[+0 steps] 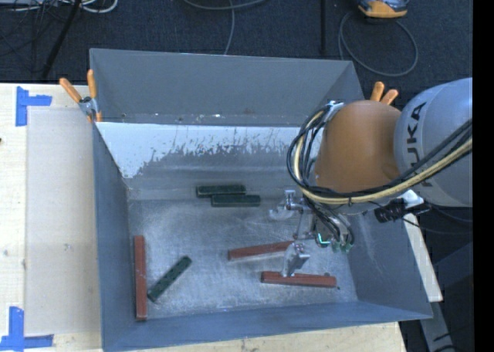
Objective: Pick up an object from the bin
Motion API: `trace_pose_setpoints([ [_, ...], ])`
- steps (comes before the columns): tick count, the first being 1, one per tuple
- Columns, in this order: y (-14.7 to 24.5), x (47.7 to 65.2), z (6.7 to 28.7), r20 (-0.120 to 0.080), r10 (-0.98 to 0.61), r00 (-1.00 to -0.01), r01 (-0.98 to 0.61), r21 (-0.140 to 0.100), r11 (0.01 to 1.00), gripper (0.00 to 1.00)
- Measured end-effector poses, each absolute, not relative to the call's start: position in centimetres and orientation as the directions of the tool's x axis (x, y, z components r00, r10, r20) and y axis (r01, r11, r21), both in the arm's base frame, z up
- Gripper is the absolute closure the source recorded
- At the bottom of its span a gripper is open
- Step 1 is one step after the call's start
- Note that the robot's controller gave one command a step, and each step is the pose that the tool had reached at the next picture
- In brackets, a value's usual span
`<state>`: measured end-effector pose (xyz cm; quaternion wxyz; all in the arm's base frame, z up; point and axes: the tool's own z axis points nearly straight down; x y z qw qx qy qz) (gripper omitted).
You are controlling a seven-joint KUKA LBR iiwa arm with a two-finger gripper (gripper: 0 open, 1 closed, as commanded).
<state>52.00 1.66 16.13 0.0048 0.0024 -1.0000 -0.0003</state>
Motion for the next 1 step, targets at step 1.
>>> trace_pose_setpoints([
  [1, 1.65, 52.19, 16.53, 0.002, -0.004, -1.0, -0.004, 0.001, 1.0, 0.0],
])
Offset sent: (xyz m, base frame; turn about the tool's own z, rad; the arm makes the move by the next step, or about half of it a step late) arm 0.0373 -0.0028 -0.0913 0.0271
